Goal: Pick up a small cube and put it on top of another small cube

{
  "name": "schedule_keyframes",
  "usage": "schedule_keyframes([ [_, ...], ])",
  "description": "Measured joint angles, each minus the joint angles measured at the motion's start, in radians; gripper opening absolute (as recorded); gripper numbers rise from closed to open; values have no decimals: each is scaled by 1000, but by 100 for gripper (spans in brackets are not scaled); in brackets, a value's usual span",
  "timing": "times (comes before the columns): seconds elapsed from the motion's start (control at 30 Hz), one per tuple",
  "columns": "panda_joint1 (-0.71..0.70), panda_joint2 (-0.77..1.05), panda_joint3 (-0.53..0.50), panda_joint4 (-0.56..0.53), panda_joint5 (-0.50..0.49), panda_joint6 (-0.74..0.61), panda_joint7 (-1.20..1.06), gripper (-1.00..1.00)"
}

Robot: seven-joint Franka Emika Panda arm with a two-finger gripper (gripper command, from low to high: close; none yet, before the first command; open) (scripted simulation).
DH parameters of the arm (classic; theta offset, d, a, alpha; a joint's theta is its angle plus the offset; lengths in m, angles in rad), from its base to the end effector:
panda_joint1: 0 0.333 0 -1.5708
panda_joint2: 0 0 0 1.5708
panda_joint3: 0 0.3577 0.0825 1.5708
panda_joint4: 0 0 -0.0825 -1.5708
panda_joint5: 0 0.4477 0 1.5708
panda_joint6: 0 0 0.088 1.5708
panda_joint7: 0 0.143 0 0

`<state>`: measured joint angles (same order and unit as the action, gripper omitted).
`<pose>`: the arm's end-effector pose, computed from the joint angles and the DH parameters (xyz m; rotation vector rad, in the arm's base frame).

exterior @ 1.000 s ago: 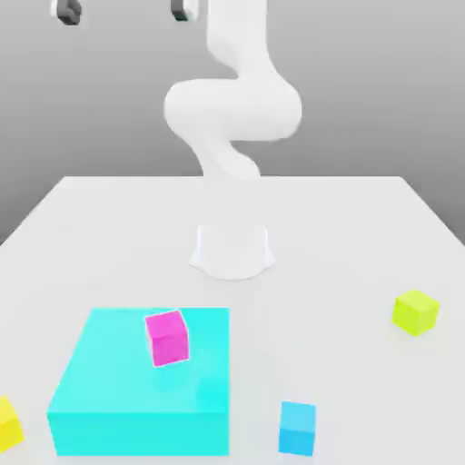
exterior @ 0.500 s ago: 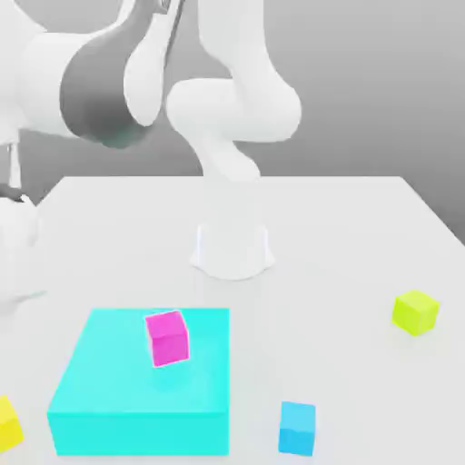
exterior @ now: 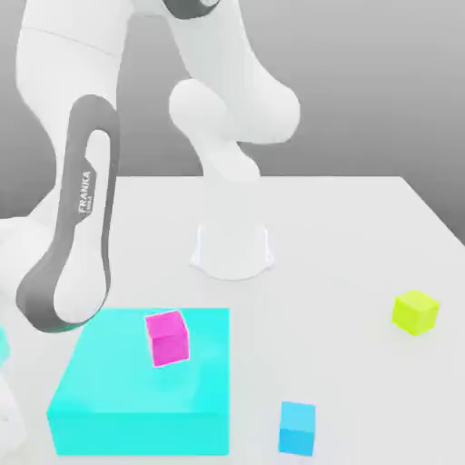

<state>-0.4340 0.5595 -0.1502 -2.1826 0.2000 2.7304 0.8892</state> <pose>0.4919 -0.3395 0.0720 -2.1495 2.2909 -0.0011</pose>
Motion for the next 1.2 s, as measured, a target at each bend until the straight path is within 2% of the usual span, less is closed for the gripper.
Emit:
schedule_keyframes([
  [0.1, 0, -2, -1, 0, 0, -1, 0, -100],
  [0.27, 37, -160, -37, -47, -57, -111, 32, -100],
  [0.6, 161, -529, 10, -292, -223, -225, 5, -100],
  [0.9, 261, -854, 61, -515, -238, -326, -119, -100],
  [1.07, 275, -751, 66, -574, -224, -165, -144, -100],
  [1.1, 275, -726, 65, -581, -223, -134, -146, 100],
  [1.2, 275, -726, 65, -581, -223, -134, -146, 100],
])
